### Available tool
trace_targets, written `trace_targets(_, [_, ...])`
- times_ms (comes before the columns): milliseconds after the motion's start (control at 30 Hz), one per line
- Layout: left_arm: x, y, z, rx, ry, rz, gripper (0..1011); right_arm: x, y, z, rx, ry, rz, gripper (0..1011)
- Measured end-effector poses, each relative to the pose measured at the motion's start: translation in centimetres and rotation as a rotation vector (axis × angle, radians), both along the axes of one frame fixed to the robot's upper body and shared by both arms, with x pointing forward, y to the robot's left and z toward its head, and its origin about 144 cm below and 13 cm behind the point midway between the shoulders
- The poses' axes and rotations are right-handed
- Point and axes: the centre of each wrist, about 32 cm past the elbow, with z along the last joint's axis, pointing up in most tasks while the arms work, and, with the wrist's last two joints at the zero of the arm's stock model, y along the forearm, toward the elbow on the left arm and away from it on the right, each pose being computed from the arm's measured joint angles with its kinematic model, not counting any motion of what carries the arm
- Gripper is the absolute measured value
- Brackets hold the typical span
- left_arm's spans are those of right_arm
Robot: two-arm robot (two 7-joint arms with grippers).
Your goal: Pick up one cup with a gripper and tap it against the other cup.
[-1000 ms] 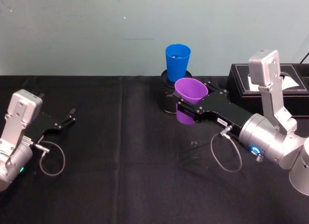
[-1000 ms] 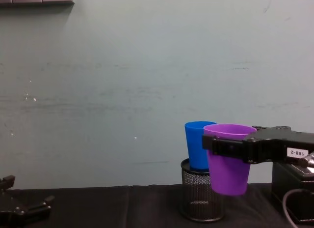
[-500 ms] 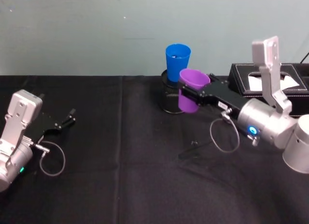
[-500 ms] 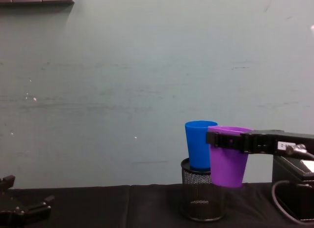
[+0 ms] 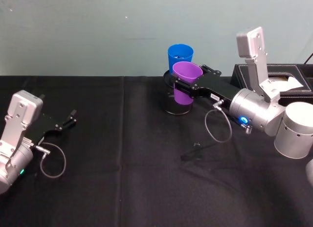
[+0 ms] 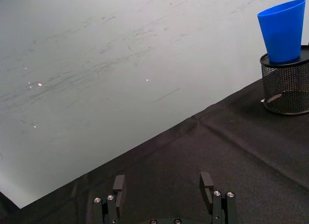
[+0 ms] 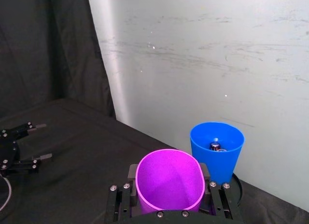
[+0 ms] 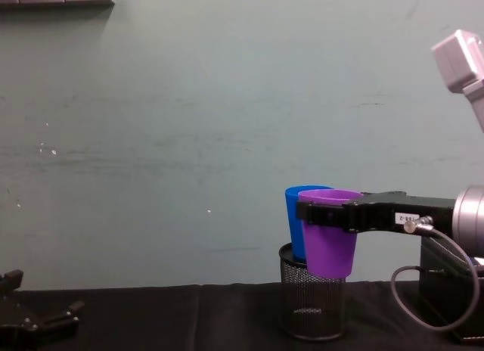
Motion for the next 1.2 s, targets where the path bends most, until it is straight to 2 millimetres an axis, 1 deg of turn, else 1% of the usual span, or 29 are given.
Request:
trace_targets(400, [0.0, 0.0, 0.0, 0.0, 0.0, 0.0, 1000, 1.2, 0.4, -0.1, -0.01, -0.007, 0.002, 726])
trace_targets(833, [0.0, 0.0, 0.0, 0.0, 0.0, 0.0, 1000, 3.0, 0.2, 0.0, 0.003, 0.009, -0.006, 726])
trace_targets(1200, [0.0, 0.0, 0.0, 0.0, 0.0, 0.0, 1000, 4.2, 0.4, 0.6, 0.007, 0.005, -0.01, 726])
